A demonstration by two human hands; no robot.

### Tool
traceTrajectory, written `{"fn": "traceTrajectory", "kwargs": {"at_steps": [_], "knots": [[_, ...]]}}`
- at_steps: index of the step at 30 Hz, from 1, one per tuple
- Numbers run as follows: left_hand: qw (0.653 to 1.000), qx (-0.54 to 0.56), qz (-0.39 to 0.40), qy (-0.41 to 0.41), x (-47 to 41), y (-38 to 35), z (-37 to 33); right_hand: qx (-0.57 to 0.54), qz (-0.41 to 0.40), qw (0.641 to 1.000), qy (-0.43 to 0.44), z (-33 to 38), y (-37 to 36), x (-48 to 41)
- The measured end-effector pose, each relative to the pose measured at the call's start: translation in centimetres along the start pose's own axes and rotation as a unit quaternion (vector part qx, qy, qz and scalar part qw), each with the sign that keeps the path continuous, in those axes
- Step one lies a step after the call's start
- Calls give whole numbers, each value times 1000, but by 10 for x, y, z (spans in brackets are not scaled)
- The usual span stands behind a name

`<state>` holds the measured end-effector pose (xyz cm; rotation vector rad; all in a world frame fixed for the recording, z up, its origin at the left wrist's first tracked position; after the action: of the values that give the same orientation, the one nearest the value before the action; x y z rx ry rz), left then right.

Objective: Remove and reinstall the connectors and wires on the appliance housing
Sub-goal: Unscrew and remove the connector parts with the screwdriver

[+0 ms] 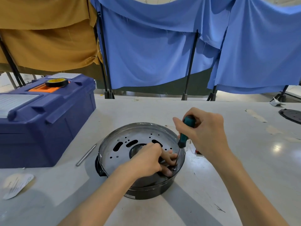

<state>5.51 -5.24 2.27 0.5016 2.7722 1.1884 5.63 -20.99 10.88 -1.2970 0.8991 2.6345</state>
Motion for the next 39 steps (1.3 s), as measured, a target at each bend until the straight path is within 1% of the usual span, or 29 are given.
{"fn": "traceTrajectory", "kwargs": {"at_steps": [3, 7, 13, 16, 18, 21, 24, 26, 28, 29, 36, 39], "knots": [[1000, 18, 0, 7, -1, 0, 2, 57, -23, 998, 22, 1, -2, 1], [997, 68, -13, 18, -2, 0, -4, 69, -22, 997, 40, 8, -7, 1], [998, 4, -44, 38, -1, -2, -8, 50, 5, 998, 46, 11, -8, 2], [997, -25, -50, 45, 0, -2, -12, 76, 33, 995, 48, 15, -3, 1], [997, -41, -48, 46, 1, -2, -16, 106, 65, 991, 42, 16, 2, -1], [996, -49, -55, 43, 3, -1, -17, 118, 114, 986, 32, 12, 4, -1], [998, -32, -44, 36, 5, 0, -17, 90, 147, 985, 13, 10, 4, 0], [998, -21, -43, 38, 6, 0, -18, 30, 156, 987, -4, 11, 4, -2], [998, -20, -50, 43, 5, 0, -19, -17, 148, 989, -14, 12, 5, -3], [997, -25, -54, 47, 6, 0, -20, -18, 134, 991, -14, 12, 5, -4], [994, -55, -71, 56, 10, -3, -25, 100, 41, 994, 8, 17, -10, -2], [991, -92, -83, 50, 11, -1, -28, 148, -18, 989, 17, 21, -20, 9]]}}
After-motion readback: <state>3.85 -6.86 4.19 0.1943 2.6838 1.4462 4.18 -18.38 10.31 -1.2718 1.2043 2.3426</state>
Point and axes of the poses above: each hand's wrist, its own x-axis away from the middle knuckle, its own y-axis out of the back of the hand, z = x × y, the point moved 2 cm from there along -x, towards the middle knuckle, and after that the axes turned 5 degrees about y, right-handed, at the moved point
